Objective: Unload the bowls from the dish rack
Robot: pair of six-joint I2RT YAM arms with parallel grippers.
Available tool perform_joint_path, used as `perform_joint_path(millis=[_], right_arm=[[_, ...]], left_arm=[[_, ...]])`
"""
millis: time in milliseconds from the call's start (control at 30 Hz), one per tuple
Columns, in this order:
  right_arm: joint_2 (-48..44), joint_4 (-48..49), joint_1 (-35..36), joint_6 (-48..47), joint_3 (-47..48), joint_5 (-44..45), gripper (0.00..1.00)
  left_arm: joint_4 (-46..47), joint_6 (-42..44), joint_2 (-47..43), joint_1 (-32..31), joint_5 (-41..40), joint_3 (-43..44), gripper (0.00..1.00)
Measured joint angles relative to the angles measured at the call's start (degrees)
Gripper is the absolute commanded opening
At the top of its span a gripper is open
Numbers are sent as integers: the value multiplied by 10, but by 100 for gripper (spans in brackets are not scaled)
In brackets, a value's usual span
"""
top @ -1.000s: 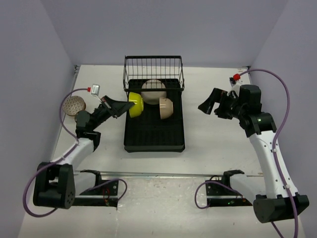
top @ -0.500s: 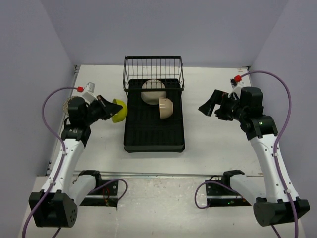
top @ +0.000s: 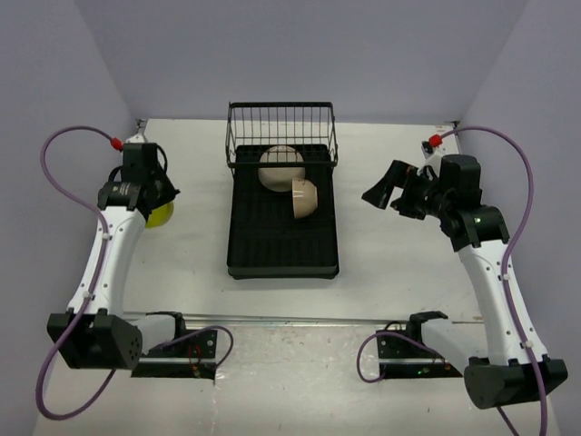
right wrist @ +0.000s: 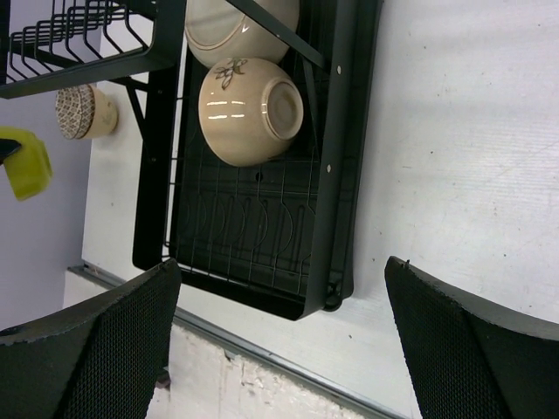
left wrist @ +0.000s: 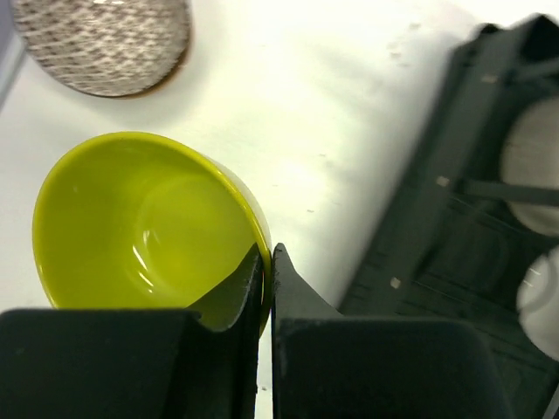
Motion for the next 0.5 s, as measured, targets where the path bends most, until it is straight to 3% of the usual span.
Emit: perform_joint_path(millis=[233,500], right_arm=[[35,-15,0,3,51,0,99],[55,-25,0,3,93,0,99]], left_arm=[[-63,-2,99,8,-112,46,0],[-58,0,128,75,-137,-73,0]])
